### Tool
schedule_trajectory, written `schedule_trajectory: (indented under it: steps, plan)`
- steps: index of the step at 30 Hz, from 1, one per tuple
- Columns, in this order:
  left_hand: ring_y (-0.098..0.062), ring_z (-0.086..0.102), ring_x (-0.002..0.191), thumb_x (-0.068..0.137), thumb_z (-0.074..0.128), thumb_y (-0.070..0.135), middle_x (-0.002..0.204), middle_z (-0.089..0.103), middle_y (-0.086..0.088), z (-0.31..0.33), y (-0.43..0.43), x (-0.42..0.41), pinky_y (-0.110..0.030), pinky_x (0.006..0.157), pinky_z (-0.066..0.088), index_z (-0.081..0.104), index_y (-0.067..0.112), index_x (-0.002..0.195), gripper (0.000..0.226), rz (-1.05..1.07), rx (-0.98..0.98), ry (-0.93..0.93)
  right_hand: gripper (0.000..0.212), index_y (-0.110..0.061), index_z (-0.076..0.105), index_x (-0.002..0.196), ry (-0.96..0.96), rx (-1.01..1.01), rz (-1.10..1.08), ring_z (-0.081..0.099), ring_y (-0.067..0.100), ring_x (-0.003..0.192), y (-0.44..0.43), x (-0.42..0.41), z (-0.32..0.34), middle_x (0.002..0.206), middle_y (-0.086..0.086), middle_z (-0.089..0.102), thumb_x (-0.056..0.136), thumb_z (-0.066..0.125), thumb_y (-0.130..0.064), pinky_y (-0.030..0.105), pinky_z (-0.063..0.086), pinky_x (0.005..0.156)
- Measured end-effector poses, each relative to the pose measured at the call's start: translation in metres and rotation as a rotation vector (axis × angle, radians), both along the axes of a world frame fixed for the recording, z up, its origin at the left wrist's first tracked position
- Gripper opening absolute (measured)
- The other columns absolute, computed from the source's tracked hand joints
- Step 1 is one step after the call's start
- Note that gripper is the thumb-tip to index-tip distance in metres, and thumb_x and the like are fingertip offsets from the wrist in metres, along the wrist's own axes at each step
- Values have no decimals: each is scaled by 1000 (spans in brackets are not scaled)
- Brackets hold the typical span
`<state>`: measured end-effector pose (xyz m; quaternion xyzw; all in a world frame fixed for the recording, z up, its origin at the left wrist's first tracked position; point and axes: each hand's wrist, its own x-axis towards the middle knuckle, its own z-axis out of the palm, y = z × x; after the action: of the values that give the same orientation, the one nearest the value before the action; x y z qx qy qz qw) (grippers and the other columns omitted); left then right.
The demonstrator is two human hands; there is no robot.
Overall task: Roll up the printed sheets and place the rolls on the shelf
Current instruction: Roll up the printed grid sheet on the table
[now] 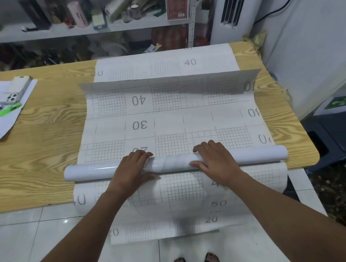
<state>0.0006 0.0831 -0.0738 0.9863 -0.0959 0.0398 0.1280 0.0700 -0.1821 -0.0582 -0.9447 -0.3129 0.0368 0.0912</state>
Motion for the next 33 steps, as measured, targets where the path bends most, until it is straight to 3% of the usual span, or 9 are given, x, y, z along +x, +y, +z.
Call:
schedule_trajectory:
  steps: [4, 12, 17, 20, 25, 30, 33]
  plan:
    - [-20, 55, 84, 60, 77, 52, 100, 58, 0, -2, 0, -1, -29, 73, 40, 53, 17, 109, 65, -13, -7, 3, 42, -14, 57, 109, 35, -36, 9, 52, 22, 92, -1, 1, 0, 102, 0, 61, 95, 39, -49, 33, 36, 82]
    - [-11, 40, 92, 65, 77, 43, 106, 57, 1, 2, 0, -4, -20, 79, 26, 50, 19, 110, 57, -23, -43, -12, 34, -14, 58, 104, 42, -5, -6, 52, 22, 87, 0, 1, 0, 98, -1, 62, 97, 41, -43, 33, 34, 82]
    - [-10, 41, 91, 64, 80, 36, 110, 59, 0, 4, 1, -4, -20, 80, 25, 53, 17, 111, 58, -27, -66, 7, 43, -15, 60, 104, 51, -57, -4, 55, 22, 88, 4, 1, 0, 102, -1, 59, 98, 29, -44, 35, 34, 85]
    - [-14, 47, 90, 63, 81, 35, 109, 59, 1, 3, 2, -4, -20, 80, 26, 53, 19, 110, 58, -25, -57, 7, 61, -15, 64, 98, 11, -49, -30, 56, 22, 85, 7, -1, -1, 97, 0, 61, 92, 13, -49, 36, 38, 82]
    - [-21, 58, 78, 62, 83, 27, 102, 59, 0, 5, -1, -3, -24, 71, 34, 55, 18, 105, 52, -1, -20, 14, 56, -17, 67, 89, -64, -61, -59, 56, 21, 81, 7, -2, -7, 90, -1, 61, 92, 19, -46, 35, 42, 78]
    - [-20, 55, 75, 68, 79, 32, 111, 50, -5, 6, 3, -4, -24, 58, 38, 55, 17, 113, 53, 32, -26, 80, 47, -17, 65, 97, -124, 17, -53, 57, 20, 80, 2, -7, -10, 93, -1, 62, 91, 29, -47, 36, 46, 76]
    - [-18, 53, 81, 71, 76, 34, 109, 51, -4, 7, 5, -5, -24, 61, 36, 55, 17, 117, 53, 19, -24, 98, 46, -17, 63, 103, -121, 32, -47, 58, 20, 82, 1, -9, -11, 96, -2, 63, 91, 32, -48, 35, 46, 76]
